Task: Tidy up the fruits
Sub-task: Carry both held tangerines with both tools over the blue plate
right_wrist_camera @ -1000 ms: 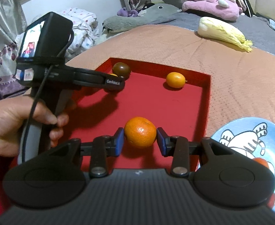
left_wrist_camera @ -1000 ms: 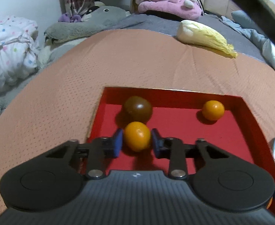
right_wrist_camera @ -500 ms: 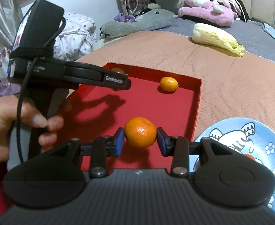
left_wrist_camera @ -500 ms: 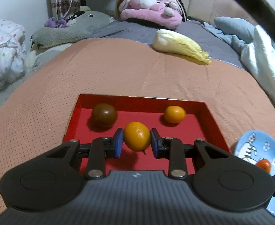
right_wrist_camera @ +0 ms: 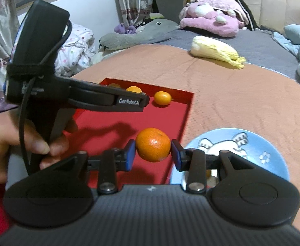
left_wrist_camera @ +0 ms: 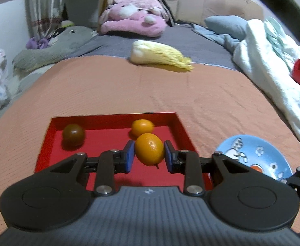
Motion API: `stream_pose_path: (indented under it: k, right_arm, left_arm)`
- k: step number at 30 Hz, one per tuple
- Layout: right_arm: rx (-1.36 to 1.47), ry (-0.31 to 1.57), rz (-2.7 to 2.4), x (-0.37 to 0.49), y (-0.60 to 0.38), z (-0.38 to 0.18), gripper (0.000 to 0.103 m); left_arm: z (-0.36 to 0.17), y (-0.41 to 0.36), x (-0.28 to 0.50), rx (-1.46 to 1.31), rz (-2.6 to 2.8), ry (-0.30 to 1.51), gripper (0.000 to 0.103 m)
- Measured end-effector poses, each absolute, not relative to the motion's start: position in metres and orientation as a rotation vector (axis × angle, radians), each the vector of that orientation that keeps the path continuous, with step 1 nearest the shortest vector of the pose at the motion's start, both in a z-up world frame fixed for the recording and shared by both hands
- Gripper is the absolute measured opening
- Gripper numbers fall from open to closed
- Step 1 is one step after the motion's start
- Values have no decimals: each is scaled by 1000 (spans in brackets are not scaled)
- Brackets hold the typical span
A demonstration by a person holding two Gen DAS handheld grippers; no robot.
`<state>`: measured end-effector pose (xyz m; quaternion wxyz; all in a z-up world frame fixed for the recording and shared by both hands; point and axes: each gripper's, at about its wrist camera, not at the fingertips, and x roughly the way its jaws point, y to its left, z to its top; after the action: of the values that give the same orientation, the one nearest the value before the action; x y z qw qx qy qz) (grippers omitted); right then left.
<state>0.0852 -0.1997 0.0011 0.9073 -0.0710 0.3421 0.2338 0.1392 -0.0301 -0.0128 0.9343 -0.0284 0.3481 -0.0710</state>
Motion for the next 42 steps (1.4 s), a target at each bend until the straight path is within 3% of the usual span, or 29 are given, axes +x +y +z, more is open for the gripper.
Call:
stream_pose_path:
  k: [42]
  right_arm:
    - [-67, 780, 310, 74, -296, -25, 41]
  left_arm:
    - [-49, -150, 122, 138, -451, 727, 36]
